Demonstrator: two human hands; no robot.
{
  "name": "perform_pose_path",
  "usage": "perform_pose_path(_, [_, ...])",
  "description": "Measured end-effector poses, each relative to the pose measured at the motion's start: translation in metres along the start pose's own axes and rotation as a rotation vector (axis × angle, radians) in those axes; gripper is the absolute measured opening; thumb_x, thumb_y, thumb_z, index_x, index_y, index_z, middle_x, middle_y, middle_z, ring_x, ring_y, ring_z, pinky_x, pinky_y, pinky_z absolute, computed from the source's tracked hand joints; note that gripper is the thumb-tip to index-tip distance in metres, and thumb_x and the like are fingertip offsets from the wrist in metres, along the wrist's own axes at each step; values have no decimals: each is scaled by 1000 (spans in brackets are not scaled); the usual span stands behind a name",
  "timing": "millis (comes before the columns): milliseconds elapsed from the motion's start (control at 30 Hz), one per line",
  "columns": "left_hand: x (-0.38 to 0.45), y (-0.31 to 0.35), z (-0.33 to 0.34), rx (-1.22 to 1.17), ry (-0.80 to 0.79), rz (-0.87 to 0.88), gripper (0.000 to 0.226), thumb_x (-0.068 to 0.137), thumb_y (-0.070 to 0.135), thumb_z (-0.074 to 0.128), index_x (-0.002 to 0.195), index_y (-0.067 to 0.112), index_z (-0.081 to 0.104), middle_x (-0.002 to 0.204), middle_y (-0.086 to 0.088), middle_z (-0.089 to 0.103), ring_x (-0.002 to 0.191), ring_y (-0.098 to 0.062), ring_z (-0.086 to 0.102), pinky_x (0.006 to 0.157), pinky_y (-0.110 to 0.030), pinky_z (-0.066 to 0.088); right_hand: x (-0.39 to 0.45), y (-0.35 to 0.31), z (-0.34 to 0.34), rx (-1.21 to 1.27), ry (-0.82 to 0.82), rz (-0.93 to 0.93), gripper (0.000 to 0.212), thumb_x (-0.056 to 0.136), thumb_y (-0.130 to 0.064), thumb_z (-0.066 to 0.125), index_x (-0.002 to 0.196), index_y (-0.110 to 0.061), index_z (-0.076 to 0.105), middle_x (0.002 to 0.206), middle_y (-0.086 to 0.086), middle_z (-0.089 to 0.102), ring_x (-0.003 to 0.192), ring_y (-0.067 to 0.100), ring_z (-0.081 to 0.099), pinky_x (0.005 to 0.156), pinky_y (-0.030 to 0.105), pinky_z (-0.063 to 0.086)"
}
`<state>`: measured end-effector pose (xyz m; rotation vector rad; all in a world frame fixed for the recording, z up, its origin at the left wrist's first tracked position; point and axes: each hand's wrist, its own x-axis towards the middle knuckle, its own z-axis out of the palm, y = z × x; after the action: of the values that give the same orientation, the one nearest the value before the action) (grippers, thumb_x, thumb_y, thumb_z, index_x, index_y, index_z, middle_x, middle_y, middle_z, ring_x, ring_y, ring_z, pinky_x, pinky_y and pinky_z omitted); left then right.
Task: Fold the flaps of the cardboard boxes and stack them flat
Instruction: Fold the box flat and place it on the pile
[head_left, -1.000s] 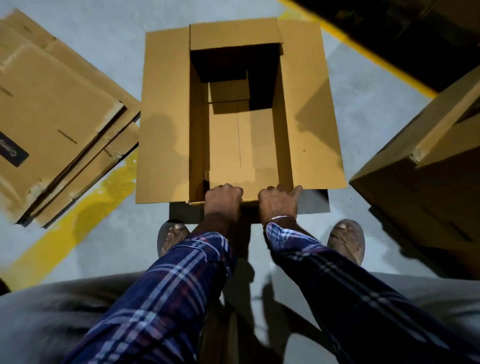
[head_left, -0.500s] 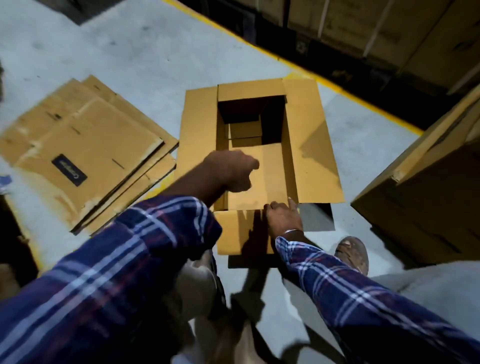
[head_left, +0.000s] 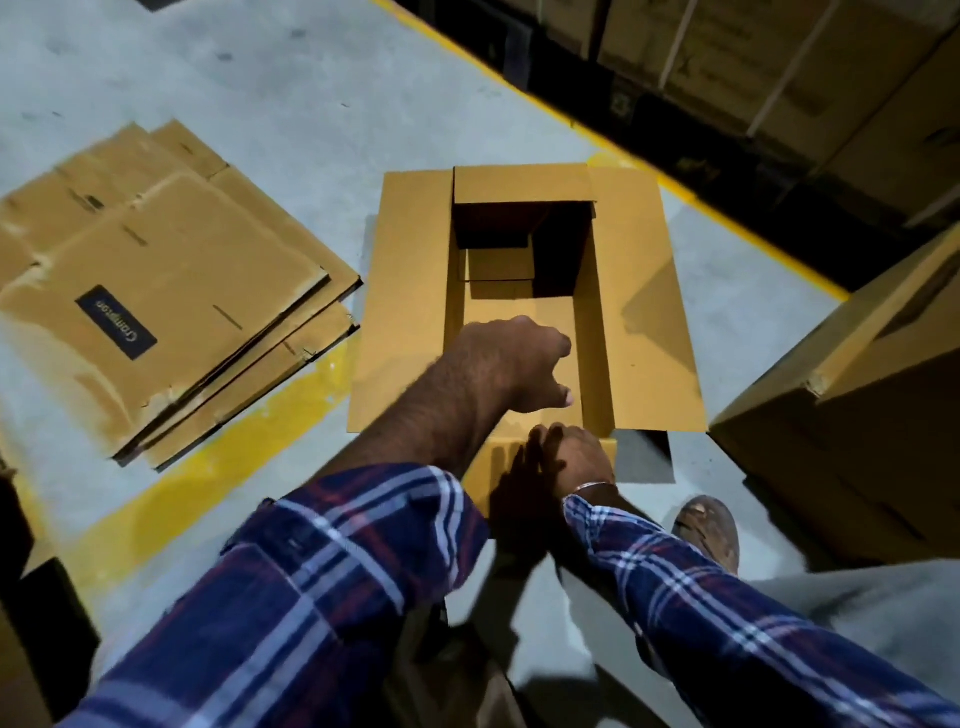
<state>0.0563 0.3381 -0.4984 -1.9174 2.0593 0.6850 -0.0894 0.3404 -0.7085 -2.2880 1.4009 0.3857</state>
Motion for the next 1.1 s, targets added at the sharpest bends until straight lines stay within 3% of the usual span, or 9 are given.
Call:
perform_pose_path(67, [6,-8,-6,-5,4,10,62,98,57,57,151,27,44,141,-1,60,128,-24,57,90,-45,51,5,-2,-2,40,-5,22,42,94,-50,35,110,-19,59,101,8,64,97,30,61,78,36,46])
perform_pose_path(133, [6,-16,-8,28,-1,2,63,99,58,56,152,26,43,142,-1,59,128,-25,56,91,-46,51,6,-2,-9,14,-14,12,24,99,-32,53,116,-16,58,108,10,64,102,32,63,80,37,50])
perform_pose_path(267, [1,-23,-7,63,-60,-5,65,99,59,54,153,25,41,144,-3,57,129,-26,56,91,-46,51,-3,0,-19,-70,-60,12,22,97,-14,62,118,-15,56,112,10,63,102,30,63,81,37,51])
perform_pose_path(400, [-5,-23,-9,18,-92,3,67,100,57,54,156,25,37,149,-4,53,135,-26,51,99,-48,50,-12,2,-16,-124,-130,-4,20,95,-13,63,113,-20,58,109,6,64,90,24,57,79,35,51])
perform_pose_path(667, [-10,-18,-8,-64,-97,27,68,100,54,56,157,24,34,153,-4,49,140,-26,47,109,-51,47,-28,4,8,-244,-400,-104,35,96,-17,60,130,-25,57,128,7,59,119,29,57,94,42,51])
perform_pose_path(833, [-1,-23,-9,-75,-137,26,69,100,54,56,158,23,34,153,-5,49,141,-27,45,110,-48,46,12,7,-12,-156,-623,-126,40,87,-22,76,126,-19,67,126,5,64,111,25,62,98,37,51])
perform_pose_path(900, [3,-25,-11,-84,-118,25,69,100,55,57,157,23,35,152,-4,51,139,-27,47,106,-46,46,36,7,-23,-46,-561,-79,34,88,-32,77,119,-19,72,119,3,69,100,19,63,91,31,51])
perform_pose_path(1000, [6,-32,-12,-80,-82,15,67,98,55,58,155,25,38,147,-3,55,132,-24,52,96,-43,50,77,-2,-48,202,-302,76,26,88,-35,77,105,-17,71,103,3,69,88,18,62,79,32,51])
perform_pose_path(1100, [7,-43,-12,-89,-20,-7,64,97,58,58,151,29,42,142,-1,57,129,-23,54,93,-45,50,125,-10,-68,315,-78,146,27,97,-21,63,120,-8,66,117,6,65,90,19,51,72,26,37])
